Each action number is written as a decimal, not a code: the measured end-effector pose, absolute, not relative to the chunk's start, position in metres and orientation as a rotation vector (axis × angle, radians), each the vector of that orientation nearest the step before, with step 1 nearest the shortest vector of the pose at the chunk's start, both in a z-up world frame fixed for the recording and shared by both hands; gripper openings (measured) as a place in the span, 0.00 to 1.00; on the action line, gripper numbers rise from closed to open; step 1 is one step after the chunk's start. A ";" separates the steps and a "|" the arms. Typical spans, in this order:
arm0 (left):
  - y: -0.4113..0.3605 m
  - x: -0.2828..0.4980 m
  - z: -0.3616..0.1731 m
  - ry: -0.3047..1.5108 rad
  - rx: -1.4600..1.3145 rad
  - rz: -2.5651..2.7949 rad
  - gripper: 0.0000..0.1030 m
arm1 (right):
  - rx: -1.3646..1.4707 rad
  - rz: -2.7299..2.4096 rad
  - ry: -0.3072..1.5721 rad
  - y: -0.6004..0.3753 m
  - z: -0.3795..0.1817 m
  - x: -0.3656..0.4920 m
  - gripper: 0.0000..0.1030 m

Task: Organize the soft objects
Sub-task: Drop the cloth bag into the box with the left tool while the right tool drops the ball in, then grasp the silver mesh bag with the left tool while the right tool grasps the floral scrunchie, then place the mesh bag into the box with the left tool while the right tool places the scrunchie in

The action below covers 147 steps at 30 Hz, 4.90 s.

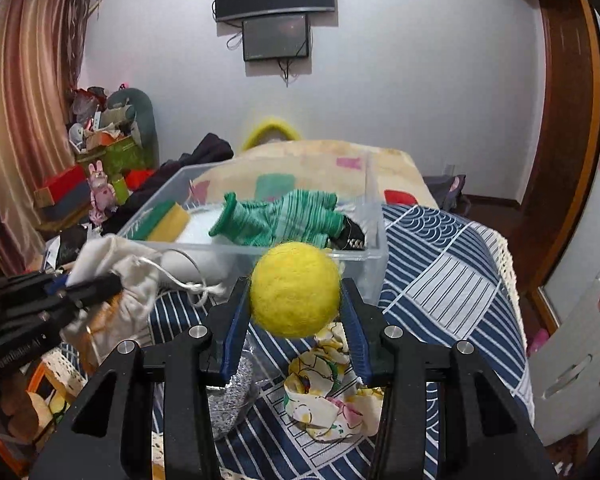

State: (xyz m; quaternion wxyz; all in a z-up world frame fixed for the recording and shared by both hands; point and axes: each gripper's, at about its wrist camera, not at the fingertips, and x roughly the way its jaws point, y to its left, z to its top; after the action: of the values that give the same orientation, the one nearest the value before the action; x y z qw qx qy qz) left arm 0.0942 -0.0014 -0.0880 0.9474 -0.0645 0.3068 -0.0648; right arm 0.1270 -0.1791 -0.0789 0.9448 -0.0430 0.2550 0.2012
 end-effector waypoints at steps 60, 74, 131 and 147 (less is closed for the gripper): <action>0.005 0.201 -0.058 0.564 -0.087 -0.022 0.64 | -0.139 0.353 0.520 -0.163 -0.063 0.171 0.56; -0.008 0.138 -0.031 0.519 -0.092 -0.057 1.00 | -0.084 0.307 0.451 -0.193 -0.047 0.136 0.83; -0.042 0.093 -0.091 0.613 -0.050 -0.167 0.30 | -0.096 0.355 0.532 -0.196 -0.082 0.115 0.17; -0.003 0.144 -0.053 0.485 -0.070 -0.070 0.30 | -0.101 0.404 0.432 -0.162 -0.053 0.154 0.17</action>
State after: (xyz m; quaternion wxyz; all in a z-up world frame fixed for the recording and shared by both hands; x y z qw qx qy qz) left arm 0.1444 -0.0029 -0.0532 0.9695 -0.0347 0.2402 -0.0348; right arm 0.1538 -0.1620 -0.0534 0.9554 -0.0499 0.2126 0.1989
